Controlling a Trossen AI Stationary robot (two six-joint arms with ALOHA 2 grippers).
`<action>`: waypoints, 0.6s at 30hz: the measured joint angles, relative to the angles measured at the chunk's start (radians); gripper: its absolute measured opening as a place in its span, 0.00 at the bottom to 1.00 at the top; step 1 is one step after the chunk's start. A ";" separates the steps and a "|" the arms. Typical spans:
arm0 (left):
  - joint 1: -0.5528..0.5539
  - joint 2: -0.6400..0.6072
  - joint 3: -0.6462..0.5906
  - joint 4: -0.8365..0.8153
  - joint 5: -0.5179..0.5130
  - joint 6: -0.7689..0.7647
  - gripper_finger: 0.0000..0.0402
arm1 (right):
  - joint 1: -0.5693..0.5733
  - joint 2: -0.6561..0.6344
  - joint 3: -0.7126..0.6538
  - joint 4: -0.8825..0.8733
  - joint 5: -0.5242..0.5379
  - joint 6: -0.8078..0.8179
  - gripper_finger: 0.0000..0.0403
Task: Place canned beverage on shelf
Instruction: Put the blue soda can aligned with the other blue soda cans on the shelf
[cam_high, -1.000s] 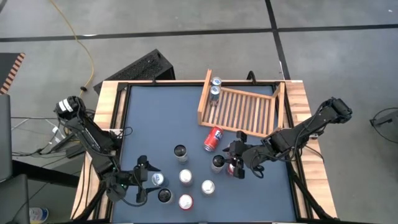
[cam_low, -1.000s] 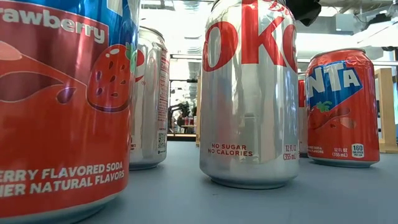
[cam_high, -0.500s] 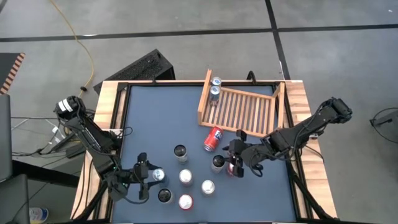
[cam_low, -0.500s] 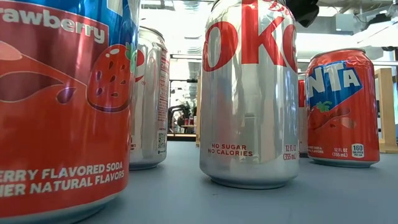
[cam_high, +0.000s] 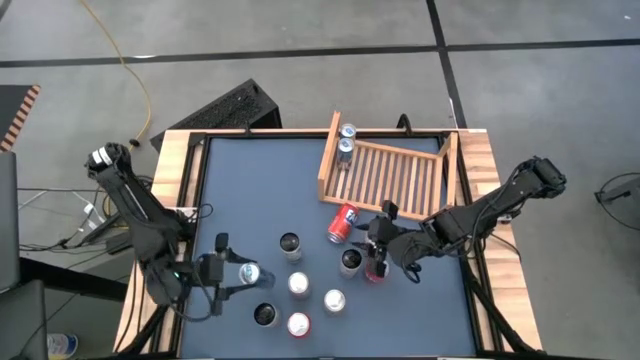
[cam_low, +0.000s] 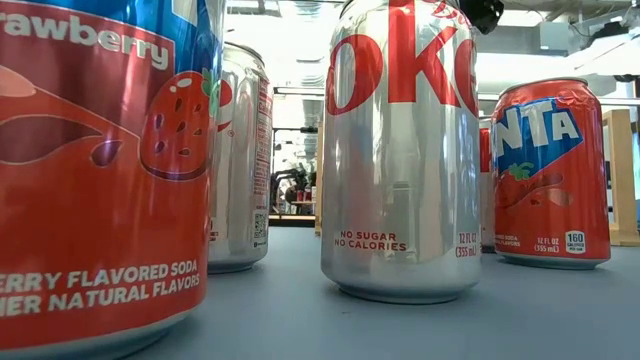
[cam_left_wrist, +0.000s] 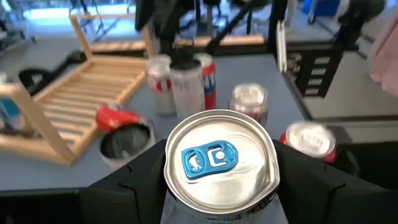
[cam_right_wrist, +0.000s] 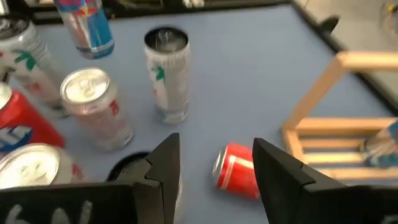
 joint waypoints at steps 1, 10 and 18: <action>0.001 -0.022 0.000 0.000 0.010 0.029 0.56 | 0.000 0.000 0.000 0.020 0.006 -0.020 0.45; 0.110 -0.214 0.000 -0.008 0.301 0.281 0.56 | -0.062 0.016 0.000 0.249 -0.084 -0.227 0.45; 0.339 -0.287 0.000 0.004 0.718 0.461 0.56 | -0.135 0.016 0.000 0.410 -0.446 -0.337 0.49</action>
